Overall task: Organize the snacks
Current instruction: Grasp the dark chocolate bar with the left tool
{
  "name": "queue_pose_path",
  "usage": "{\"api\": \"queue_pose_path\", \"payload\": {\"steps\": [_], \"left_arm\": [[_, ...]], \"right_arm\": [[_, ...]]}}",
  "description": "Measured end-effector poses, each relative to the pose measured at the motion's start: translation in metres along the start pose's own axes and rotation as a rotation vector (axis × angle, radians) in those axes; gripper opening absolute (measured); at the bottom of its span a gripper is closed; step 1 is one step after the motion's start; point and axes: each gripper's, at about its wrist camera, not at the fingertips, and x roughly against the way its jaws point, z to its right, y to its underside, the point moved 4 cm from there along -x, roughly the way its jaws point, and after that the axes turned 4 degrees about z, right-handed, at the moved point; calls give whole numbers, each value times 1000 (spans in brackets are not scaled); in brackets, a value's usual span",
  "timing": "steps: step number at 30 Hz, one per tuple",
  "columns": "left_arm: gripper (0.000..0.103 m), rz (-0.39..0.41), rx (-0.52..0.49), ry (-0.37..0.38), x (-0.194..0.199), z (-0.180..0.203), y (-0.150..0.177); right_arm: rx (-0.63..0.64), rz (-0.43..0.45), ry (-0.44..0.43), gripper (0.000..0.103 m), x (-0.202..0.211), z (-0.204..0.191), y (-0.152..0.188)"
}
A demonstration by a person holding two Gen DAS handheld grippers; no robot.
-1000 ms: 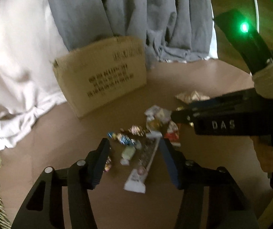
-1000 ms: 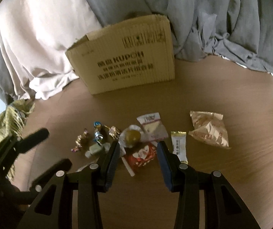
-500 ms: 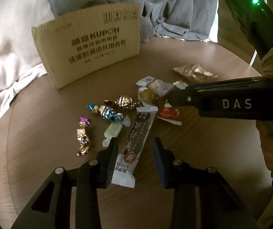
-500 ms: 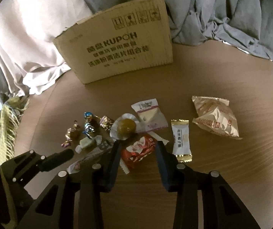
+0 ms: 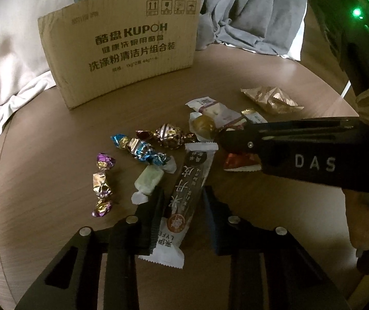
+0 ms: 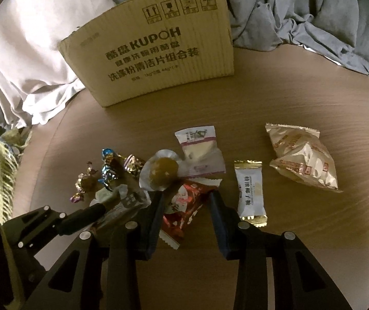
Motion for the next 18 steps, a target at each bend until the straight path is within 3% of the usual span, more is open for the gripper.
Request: {"api": "queue_pose_path", "payload": {"steps": [13,18], "left_arm": [[23,0,40,3,-7,0,-7],[20,4,64,16,-4,0,-7]], "right_arm": [[47,-11,-16,30,-2,-5,-2],[71,0,-16,23,3,-5,-2]]}}
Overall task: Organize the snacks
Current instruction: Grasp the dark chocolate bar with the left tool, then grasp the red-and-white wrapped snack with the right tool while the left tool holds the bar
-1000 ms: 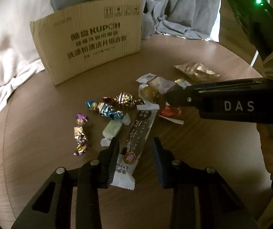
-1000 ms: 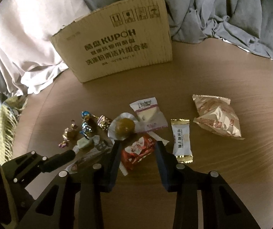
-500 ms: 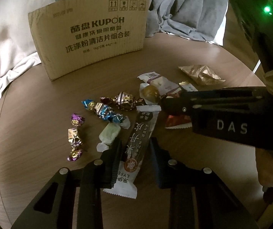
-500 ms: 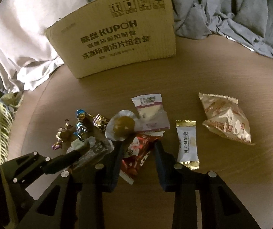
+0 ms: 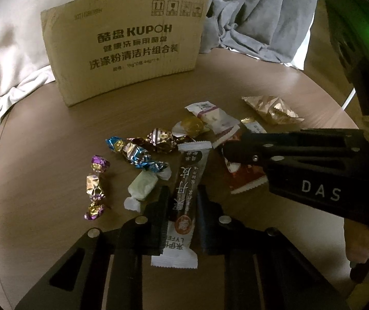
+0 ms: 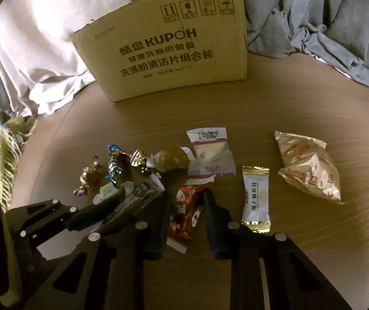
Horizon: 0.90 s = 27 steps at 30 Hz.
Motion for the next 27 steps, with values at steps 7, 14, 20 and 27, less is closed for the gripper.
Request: {"api": "queue_pose_path", "payload": {"steps": [7,14,20,27], "left_arm": [[20,11,40,-2,11,0,2],[20,51,77,-14,33,-2,-1],[20,79,112,-41,43,-11,-4],[20,100,153,-57,52,-20,-7]], "right_arm": [[-4,5,-12,18,7,2,5],[-13,1,0,27,7,2,7],[9,-18,18,35,0,0,10],[38,-25,38,24,-1,-1,12]]}}
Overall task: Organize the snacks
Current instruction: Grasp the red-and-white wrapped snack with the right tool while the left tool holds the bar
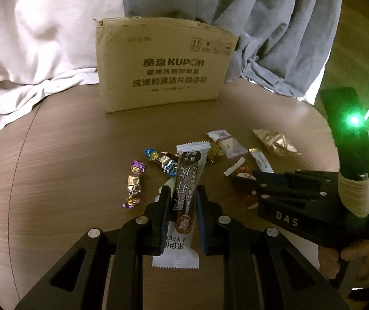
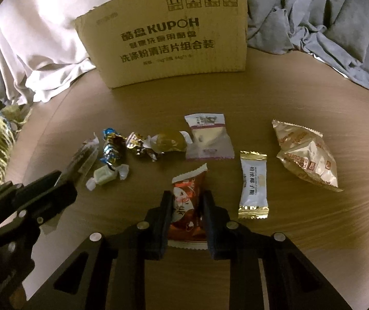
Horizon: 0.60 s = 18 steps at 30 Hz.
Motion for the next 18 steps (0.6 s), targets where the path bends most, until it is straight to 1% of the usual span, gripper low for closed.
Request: {"api": "queue_pose_path", "payload": {"steps": [5,6,14,18], "left_arm": [[20,39,13,7,13,2,-8],[20,57,16,7,18,3,-12],[20,165,10,3,50,9,-43],[20,214,-4,-3,63,10,-57]], "right_arm": [[-9,36,-37,24,18,-6,-6],[-11,45,-46,24,23,-7,-7],[2,190,-86,24,73,-19,-33],[10,248,-101,24,92,-25,-47]]}}
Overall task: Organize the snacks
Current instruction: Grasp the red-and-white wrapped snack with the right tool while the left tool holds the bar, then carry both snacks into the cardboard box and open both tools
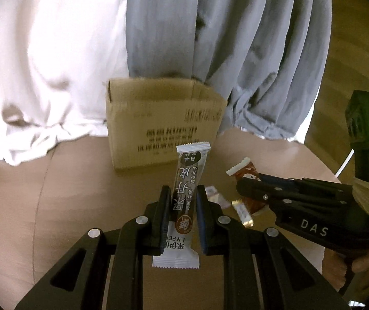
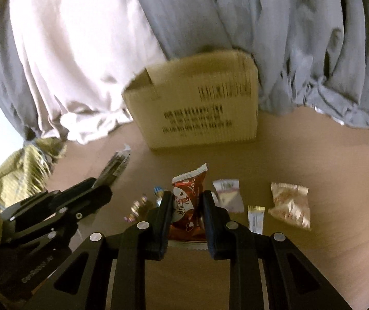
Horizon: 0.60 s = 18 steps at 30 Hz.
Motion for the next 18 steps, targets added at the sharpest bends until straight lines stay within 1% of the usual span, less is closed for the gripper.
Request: {"api": "queue_pose_path", "payload": {"steps": [12,18], "left_arm": [[20,156,-51,-33,20,-1,-59],[20,187,-75,-42,17,-5,-86]], "right_arm": [[27,167,-21,24,26,-12,-54],[36,219,-42,24,30,-16,-82]]}}
